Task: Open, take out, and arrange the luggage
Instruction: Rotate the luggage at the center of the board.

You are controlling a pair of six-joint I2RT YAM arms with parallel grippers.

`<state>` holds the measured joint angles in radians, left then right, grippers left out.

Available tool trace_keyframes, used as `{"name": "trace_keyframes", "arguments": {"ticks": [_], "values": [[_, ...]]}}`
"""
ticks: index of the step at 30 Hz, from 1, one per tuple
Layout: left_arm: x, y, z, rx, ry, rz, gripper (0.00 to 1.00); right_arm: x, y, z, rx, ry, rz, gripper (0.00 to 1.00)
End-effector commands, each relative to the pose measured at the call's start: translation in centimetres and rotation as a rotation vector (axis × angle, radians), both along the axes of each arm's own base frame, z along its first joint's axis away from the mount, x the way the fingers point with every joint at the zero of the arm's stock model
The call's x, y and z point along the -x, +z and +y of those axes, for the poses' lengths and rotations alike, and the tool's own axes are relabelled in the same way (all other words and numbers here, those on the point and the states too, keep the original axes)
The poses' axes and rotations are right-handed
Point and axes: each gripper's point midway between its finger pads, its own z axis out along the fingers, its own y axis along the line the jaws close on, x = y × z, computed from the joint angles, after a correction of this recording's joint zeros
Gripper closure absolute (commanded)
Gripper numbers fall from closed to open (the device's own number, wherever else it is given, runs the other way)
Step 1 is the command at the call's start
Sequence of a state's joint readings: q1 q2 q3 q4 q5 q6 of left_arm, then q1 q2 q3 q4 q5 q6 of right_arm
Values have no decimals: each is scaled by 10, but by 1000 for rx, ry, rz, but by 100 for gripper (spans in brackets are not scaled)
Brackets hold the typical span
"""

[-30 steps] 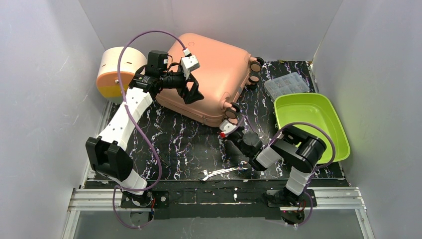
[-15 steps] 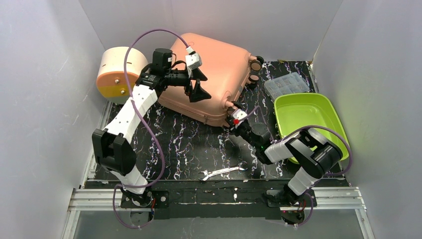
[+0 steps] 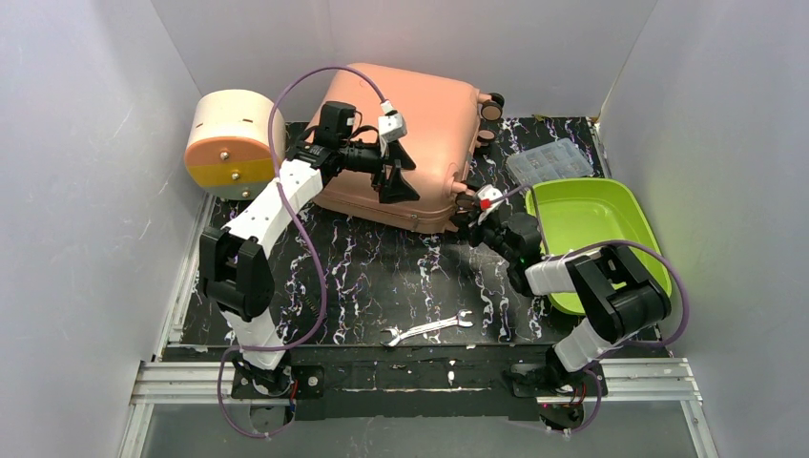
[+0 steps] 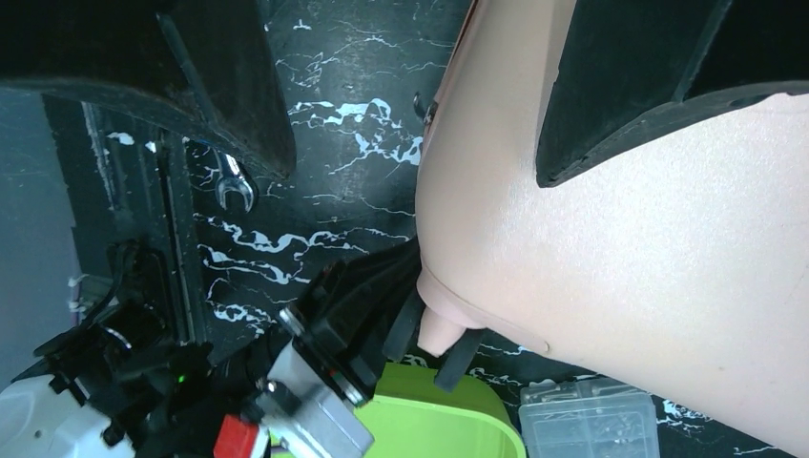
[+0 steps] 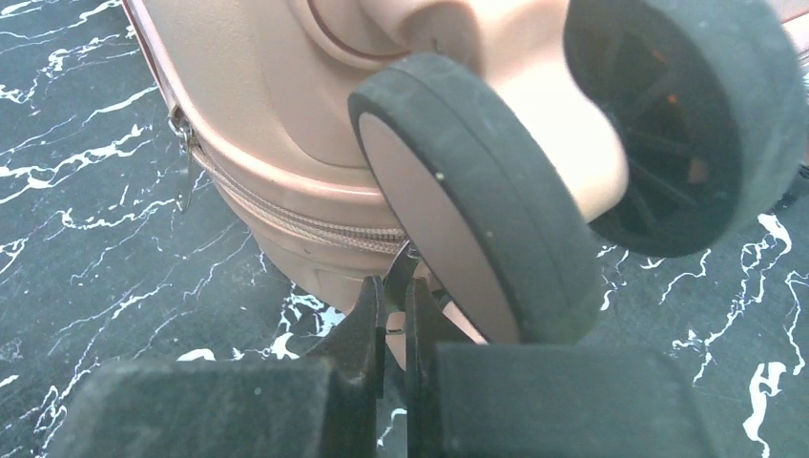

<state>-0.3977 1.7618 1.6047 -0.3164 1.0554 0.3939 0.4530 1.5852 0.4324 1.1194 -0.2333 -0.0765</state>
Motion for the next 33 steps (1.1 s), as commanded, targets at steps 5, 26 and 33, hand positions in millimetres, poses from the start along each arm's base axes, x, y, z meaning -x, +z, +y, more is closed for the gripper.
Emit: {"name": "trace_keyframes", "arguments": {"ticks": [5,26,33], "values": [[3,-35,15,-117,22,-30,4,-23,17,-37,34,74,-52,99],[29,-19,21,-85,-15,-35,6,-110,3,-60,120,54,44,99],[45,-20,23,-76,-53,-20,6,-148,9,-82,172,-106,33,99]]}}
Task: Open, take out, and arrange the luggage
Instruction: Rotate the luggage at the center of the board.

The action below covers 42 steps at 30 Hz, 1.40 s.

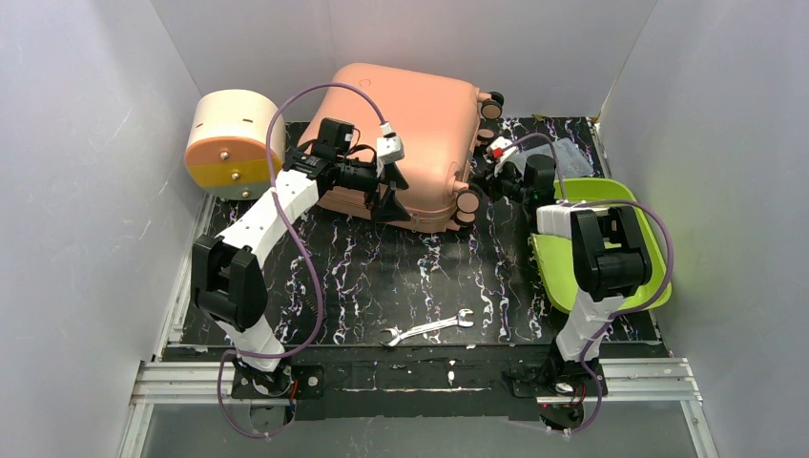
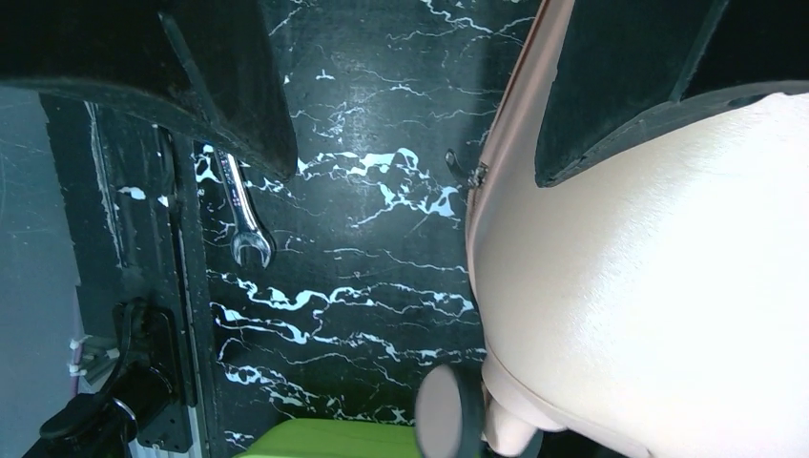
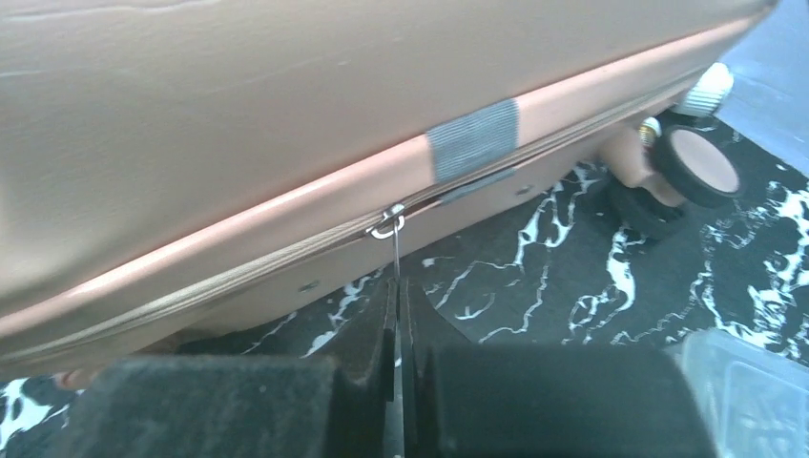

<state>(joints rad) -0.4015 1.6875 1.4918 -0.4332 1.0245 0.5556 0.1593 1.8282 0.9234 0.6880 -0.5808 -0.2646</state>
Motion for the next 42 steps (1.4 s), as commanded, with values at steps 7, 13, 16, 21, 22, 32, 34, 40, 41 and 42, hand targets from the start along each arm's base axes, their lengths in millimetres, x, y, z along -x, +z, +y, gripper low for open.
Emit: {"name": "trace_keyframes", "arguments": {"ticks": [7,13,16,21,22,32,34,40,41,42], "values": [[30,25,3,61,-87,3,7,-77,12,-33,40,-265,4,99],[33,38,0,79,-115,-17,7,-113,19,-43,86,-337,-3,99],[38,38,-1,72,-131,-29,7,-125,20,-51,111,-392,-7,99],[48,38,-3,73,-160,-28,8,-144,22,-56,134,-465,-31,99],[49,37,-4,72,-164,-26,8,-146,20,-54,152,-472,-31,99],[77,39,11,43,-173,-66,5,-84,60,-19,291,-212,40,53],[83,39,17,28,-165,-78,4,-51,79,-10,288,-130,72,48],[85,29,40,-37,-37,-92,2,-3,117,19,368,1,19,45],[84,31,46,-33,-1,-103,2,3,113,25,371,25,36,46],[82,31,52,-30,34,-111,2,11,107,31,374,53,60,46]]}}
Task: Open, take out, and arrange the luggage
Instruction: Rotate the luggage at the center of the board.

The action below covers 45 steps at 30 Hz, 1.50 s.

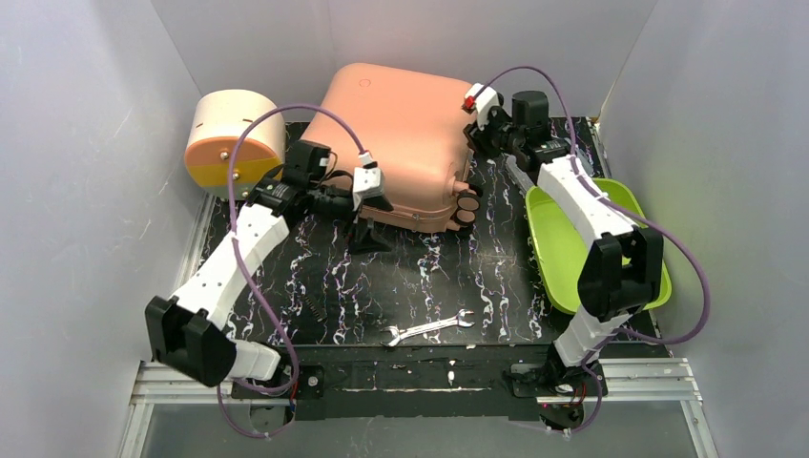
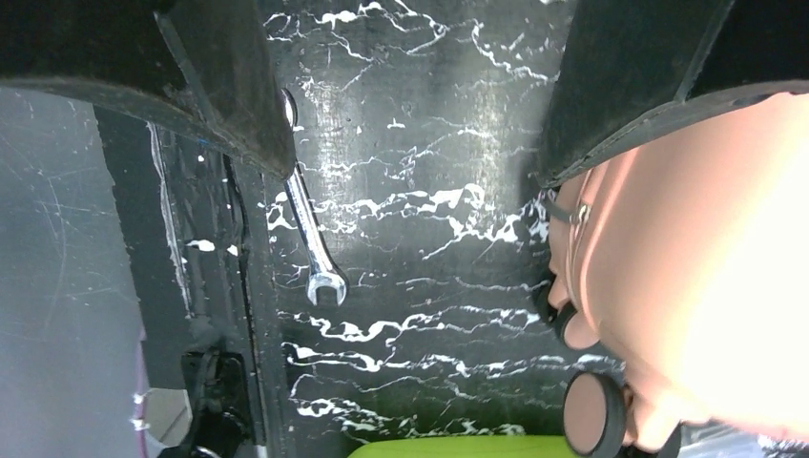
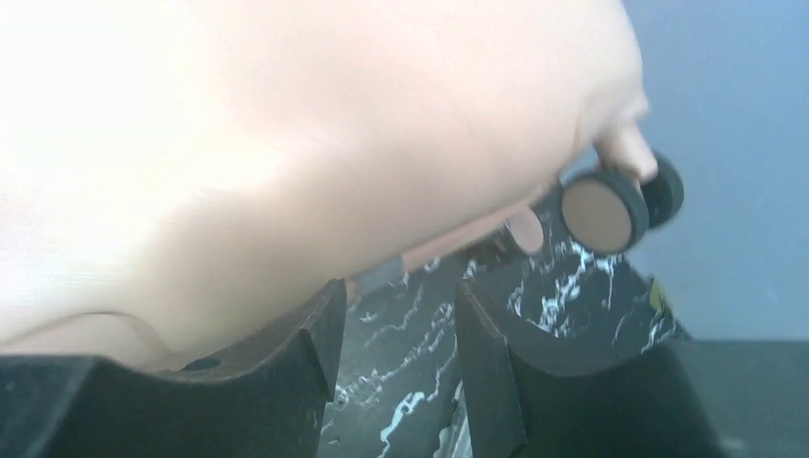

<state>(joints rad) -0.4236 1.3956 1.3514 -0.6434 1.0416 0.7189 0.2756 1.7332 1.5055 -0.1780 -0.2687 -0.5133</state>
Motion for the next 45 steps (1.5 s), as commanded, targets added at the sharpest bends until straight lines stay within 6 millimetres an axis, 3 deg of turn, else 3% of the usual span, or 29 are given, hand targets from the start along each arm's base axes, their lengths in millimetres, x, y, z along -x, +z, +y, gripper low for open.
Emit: {"name": "trace_keyframes", "arguments": {"ticks": [1,6,10,14,25,32,37,41,45], "values": [[-6,-1,31,-19,173,-25,2,43,-21,34,50,162,116,47],[-36,-8,75,-95,406,-103,2,81,-50,53,89,236,198,53],[-59,1,101,-94,529,-138,2,87,-31,49,60,198,125,54],[-82,5,114,-99,602,-157,2,103,-17,44,74,234,103,56],[-157,-32,134,-208,711,-106,2,170,-51,75,103,531,257,69],[-165,-42,133,-229,693,-69,2,233,-58,106,63,747,332,71],[-171,-47,145,-277,756,-78,2,267,-48,131,7,862,342,72],[-175,-42,158,-316,833,-92,2,275,-41,156,-33,907,362,73],[-173,-28,159,-305,860,-92,2,262,-36,185,-42,882,368,74]]}}
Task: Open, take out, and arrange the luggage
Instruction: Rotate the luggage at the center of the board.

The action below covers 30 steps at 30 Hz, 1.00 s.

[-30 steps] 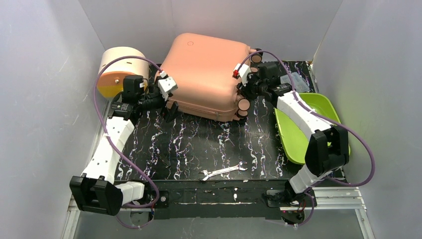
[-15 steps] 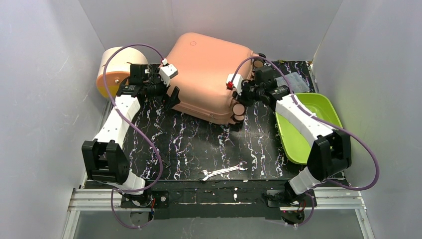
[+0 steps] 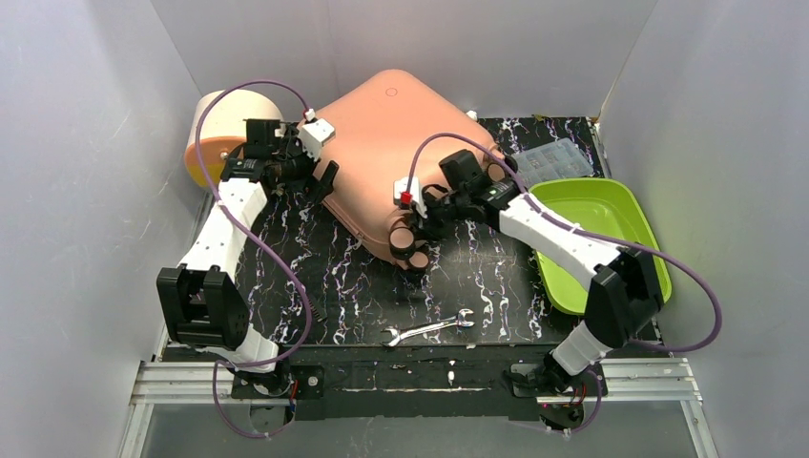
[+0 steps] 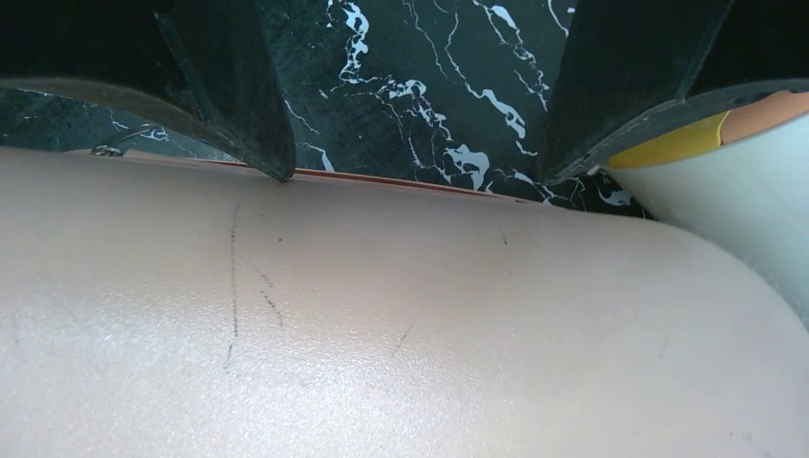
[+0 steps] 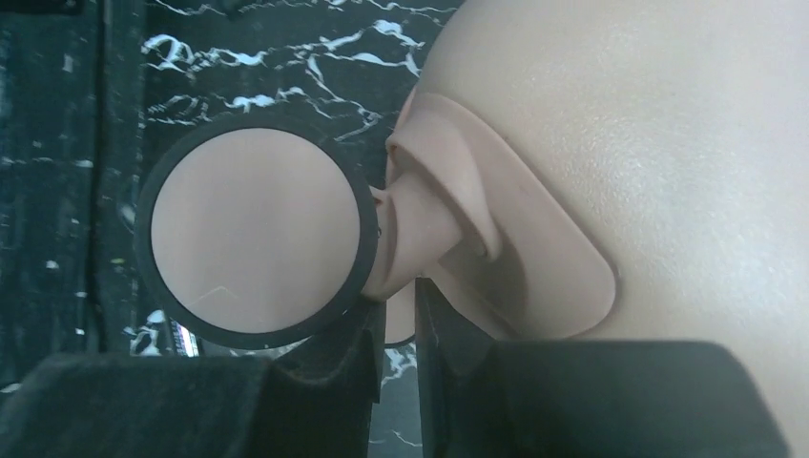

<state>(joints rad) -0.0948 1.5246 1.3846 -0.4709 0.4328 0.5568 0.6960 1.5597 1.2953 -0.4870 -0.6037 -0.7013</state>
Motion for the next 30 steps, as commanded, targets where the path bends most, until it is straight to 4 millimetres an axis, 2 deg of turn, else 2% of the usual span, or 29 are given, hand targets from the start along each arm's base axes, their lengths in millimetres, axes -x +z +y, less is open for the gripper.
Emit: {"name": "trace_keyframes", "arguments": {"ticks": [1,4,6,8,12,14,16,17,18,22,24,26,30], "values": [[-6,27,-8,29,14,-50,2,24,16,42,-55,74,149,74],[0,32,-9,41,18,-40,2,0,34,48,-48,-19,107,74],[7,34,-10,51,14,-37,2,-22,55,37,-61,-105,19,72],[17,36,-11,62,6,-41,2,-53,82,10,-114,-222,-56,68],[41,41,-14,91,-15,-37,2,-101,131,-66,-147,-443,-210,55],[58,40,-16,110,-23,-16,2,-118,144,-106,-116,-562,-297,47],[74,35,-19,136,-31,15,2,-133,147,-146,-80,-677,-350,37],[81,29,-20,143,-33,36,2,-141,137,-165,-41,-725,-360,31],[85,24,-20,144,-36,49,2,-148,124,-176,-6,-748,-346,26],[89,6,-24,167,-43,114,2,-188,79,-197,67,-838,-213,26],[88,0,-26,172,-46,126,2,-197,68,-192,59,-801,-146,27],[84,-10,-28,177,-47,150,2,-196,52,-172,32,-715,-18,30],[68,-27,-32,158,-43,170,2,-192,42,-166,49,-672,47,38]]}}
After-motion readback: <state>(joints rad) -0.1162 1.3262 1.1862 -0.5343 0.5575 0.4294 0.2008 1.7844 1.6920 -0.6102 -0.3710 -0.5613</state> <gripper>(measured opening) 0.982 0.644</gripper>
